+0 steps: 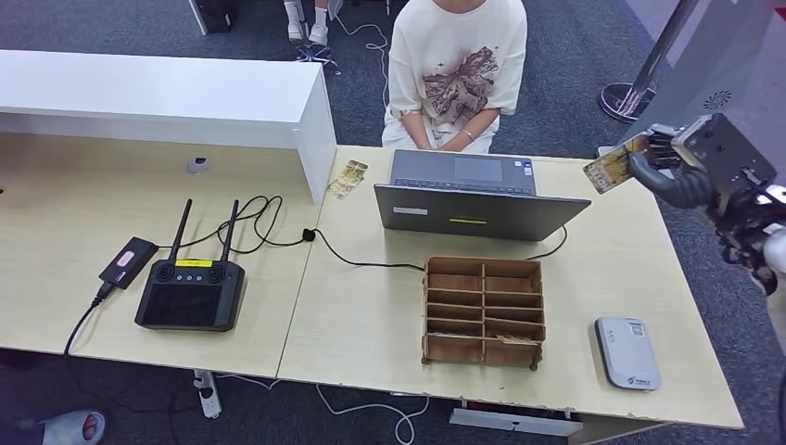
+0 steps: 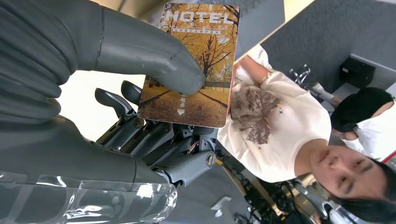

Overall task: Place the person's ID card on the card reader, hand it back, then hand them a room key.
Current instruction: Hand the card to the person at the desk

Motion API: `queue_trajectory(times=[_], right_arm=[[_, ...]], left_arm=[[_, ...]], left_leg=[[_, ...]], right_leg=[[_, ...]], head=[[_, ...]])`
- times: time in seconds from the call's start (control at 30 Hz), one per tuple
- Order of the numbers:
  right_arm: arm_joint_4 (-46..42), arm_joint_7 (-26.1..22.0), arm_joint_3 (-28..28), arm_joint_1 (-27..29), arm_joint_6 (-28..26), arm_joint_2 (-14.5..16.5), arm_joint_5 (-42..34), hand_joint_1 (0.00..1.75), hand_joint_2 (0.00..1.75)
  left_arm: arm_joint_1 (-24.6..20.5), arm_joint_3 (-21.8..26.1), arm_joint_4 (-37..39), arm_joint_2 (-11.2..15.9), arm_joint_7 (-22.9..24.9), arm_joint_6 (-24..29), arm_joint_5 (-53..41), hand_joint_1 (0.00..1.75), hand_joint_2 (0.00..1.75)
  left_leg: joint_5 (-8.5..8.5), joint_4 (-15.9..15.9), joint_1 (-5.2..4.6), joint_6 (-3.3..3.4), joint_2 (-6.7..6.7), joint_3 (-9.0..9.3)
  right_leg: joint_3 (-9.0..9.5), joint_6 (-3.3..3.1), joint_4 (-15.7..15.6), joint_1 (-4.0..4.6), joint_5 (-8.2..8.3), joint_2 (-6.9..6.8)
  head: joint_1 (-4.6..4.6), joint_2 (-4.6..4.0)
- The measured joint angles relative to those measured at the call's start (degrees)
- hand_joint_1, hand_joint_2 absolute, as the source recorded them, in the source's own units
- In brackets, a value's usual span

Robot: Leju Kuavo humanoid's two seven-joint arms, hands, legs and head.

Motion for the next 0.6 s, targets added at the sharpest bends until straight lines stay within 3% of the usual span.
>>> queue_trajectory(times=[0.27, 0.43, 0.6], right_arm=[[5.40, 1.05, 4.65, -7.59, -5.08, 7.47, 5.75, 1.75, 1.75], [8.15, 2.67, 7.87, -10.86, -13.15, 12.16, 18.69, 1.75, 1.75], [10.46, 4.04, 9.89, -13.09, -15.44, 16.10, 27.34, 1.75, 1.75]], left_arm=[[-0.09, -0.02, 0.00, -0.26, 0.57, 0.00, -0.64, 0.00, 0.00], [-0.23, -0.01, 0.00, -0.43, 0.97, 0.00, -1.13, 0.00, 0.00], [-0.30, -0.01, 0.00, -0.75, 1.11, 0.18, -1.34, 0.00, 0.00]], left_leg=[[0.03, 0.00, 0.01, -0.03, -0.01, -0.01], [0.04, 0.00, 0.01, -0.03, 0.00, 0.00], [0.04, 0.00, 0.01, -0.03, -0.02, 0.00]], right_leg=[[-0.01, -0.02, 0.01, 0.01, 0.01, -0.01], [-0.01, -0.01, 0.02, 0.01, 0.02, 0.02], [-0.01, -0.01, 0.02, 0.01, 0.02, -0.01]], head=[[0.01, 0.00], [0.01, 0.00], [0.01, 0.00]])
